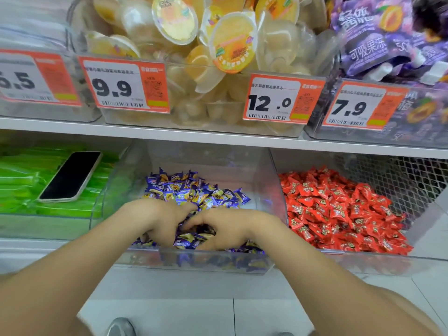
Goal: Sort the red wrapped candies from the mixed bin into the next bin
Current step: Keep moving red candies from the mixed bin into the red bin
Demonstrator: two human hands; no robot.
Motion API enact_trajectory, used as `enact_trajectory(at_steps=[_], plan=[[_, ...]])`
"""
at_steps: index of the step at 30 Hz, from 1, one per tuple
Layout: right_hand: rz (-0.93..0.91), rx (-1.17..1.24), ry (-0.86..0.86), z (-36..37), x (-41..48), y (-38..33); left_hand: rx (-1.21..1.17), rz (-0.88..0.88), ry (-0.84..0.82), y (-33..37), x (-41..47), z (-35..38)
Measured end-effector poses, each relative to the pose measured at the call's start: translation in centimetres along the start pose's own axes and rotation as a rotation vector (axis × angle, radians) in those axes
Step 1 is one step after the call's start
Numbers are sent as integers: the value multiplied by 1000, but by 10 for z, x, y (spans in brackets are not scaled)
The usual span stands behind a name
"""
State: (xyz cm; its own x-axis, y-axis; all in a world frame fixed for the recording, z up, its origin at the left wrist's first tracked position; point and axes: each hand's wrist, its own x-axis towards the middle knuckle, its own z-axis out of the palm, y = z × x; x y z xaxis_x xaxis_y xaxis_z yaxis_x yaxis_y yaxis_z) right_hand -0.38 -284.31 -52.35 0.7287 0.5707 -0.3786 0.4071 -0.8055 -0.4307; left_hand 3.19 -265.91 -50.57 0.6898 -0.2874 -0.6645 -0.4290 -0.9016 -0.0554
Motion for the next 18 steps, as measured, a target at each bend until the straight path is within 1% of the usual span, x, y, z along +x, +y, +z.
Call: enact_trajectory(at_steps=[1,3,5,7,8,9,10,11,12,14,15,16,18], plan=[[46,-72,-14,1,5,7,-32,20,9,-5,3,1],[207,-196,-25,0,10,19,-67,35,68,-13,6,2],[323,-289,87,-1,10,24,-104,37,146,-17,10,3],[370,-352,244,-2,8,23,-135,32,238,-20,10,5],[386,-340,268,-3,4,22,-138,24,280,-22,9,6],[385,-289,232,-6,-1,22,-117,19,324,-22,6,7],[370,-224,152,-9,-8,22,-83,-7,339,-21,1,8],[346,-157,70,-12,-14,20,-49,-41,318,-21,-3,8],[298,-100,23,-15,-21,18,-23,-74,255,-20,-8,10],[205,2,11,-18,-29,15,-14,-79,99,-22,-16,14],[176,56,43,-21,-32,14,-22,-43,52,-25,-18,17],[162,98,106,-25,-36,12,-47,6,43,-27,-20,19],[188,112,266,-35,-45,9,-162,133,87,-28,-26,17]])
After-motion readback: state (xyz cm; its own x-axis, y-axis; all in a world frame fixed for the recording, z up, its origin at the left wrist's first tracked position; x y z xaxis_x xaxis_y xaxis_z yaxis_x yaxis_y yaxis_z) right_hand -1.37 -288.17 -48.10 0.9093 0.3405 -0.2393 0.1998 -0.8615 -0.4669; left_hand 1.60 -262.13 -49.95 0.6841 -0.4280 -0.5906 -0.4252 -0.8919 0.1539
